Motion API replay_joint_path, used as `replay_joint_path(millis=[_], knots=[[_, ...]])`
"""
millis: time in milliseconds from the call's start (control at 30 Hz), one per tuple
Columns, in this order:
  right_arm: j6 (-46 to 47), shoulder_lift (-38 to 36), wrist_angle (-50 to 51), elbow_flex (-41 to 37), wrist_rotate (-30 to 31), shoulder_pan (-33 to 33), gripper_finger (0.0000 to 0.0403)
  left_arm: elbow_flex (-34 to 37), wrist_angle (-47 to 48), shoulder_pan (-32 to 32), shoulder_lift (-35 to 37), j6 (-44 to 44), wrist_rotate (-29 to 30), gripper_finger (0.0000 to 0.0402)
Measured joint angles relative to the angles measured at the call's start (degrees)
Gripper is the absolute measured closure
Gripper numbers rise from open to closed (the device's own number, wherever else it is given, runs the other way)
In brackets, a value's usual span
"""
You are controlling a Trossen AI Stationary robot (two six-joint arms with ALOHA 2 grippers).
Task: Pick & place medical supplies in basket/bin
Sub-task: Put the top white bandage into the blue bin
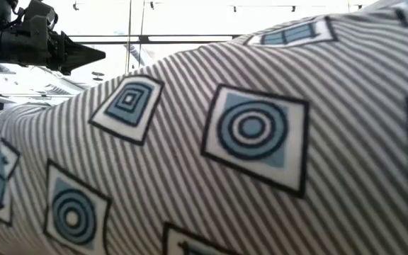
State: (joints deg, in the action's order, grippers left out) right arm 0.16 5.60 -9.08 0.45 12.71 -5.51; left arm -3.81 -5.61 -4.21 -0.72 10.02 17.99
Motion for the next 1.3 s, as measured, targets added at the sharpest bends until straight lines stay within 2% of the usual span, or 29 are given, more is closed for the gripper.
replay_joint_path(millis=[633,733,1300], knots=[[1.53,0.01,-0.02,0.00,0.00,0.00,0.0382,0.00,0.28,0.00,-0.02,-12.41,-0.04,0.0402],[3.92,0.01,-0.02,0.02,0.00,0.01,0.0382,0.00,0.28,0.00,-0.02,-12.59,-0.02,0.0402],[3.46,0.03,-0.09,0.00,0.06,0.01,0.0382,0.00,0.07,0.04,-0.02,-19.00,0.14,0.0402]])
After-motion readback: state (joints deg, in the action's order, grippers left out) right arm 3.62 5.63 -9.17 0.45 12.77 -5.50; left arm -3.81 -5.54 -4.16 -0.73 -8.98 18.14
